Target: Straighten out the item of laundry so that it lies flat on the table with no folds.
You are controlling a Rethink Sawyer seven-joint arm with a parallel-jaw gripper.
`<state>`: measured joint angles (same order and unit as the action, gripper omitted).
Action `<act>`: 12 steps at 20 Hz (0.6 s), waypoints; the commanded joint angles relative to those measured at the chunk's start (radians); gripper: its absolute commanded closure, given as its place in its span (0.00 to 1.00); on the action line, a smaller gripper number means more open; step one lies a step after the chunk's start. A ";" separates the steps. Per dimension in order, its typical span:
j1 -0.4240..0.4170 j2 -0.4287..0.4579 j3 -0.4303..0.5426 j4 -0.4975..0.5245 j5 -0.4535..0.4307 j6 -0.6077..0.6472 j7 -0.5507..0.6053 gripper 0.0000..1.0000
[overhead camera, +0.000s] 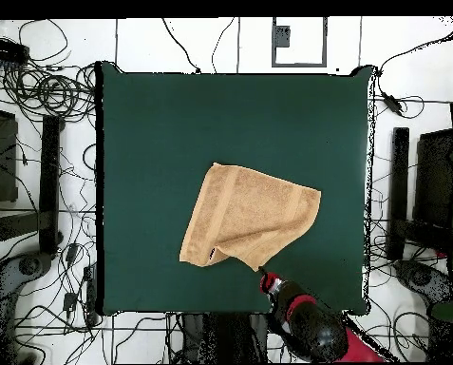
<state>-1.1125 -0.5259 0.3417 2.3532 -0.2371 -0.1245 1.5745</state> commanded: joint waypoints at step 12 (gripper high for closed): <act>-0.031 0.201 0.202 -0.085 0.039 -0.043 0.224 0.00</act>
<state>-1.1635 -0.3998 0.4136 2.3644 -0.2359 -0.1247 1.5745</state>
